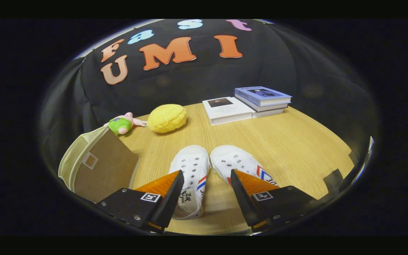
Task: Open the storage box then place both shoes into the box .Put the left shoe in first, then the right shoe, with the right side of both shoes facing outward in a uniform manner.
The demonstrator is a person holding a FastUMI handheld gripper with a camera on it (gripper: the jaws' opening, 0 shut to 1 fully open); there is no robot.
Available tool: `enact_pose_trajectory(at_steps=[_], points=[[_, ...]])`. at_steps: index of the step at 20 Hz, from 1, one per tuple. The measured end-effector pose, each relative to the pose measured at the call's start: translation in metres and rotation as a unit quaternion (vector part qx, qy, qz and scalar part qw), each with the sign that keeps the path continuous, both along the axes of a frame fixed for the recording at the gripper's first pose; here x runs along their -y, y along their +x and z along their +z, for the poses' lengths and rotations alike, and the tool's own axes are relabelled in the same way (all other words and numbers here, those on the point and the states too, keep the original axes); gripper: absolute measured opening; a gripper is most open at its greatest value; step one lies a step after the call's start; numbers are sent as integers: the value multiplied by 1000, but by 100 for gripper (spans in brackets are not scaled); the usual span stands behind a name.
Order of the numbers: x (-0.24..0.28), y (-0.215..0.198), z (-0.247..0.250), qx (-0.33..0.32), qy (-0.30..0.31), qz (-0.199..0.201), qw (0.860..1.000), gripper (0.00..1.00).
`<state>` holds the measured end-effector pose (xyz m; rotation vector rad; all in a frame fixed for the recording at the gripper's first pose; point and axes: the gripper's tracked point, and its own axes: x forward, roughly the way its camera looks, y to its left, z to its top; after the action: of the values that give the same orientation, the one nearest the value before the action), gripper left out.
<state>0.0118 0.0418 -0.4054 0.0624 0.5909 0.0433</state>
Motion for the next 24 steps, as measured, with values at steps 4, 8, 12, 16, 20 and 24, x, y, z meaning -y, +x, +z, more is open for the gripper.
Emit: enact_pose_trajectory(at_steps=[4, 8, 12, 16, 20, 24], points=[[-3, -8, -28, -38, 3, 1, 999, 75], [-8, -16, -51, -76, 11, 7, 997, 70], [-18, -16, -56, -97, 35, 24, 994, 49], [-19, -15, -53, -99, 50, 21, 994, 18], [-19, -11, -45, -96, 72, 6, 993, 1], [-22, -2, -23, -80, 76, -3, 994, 0]])
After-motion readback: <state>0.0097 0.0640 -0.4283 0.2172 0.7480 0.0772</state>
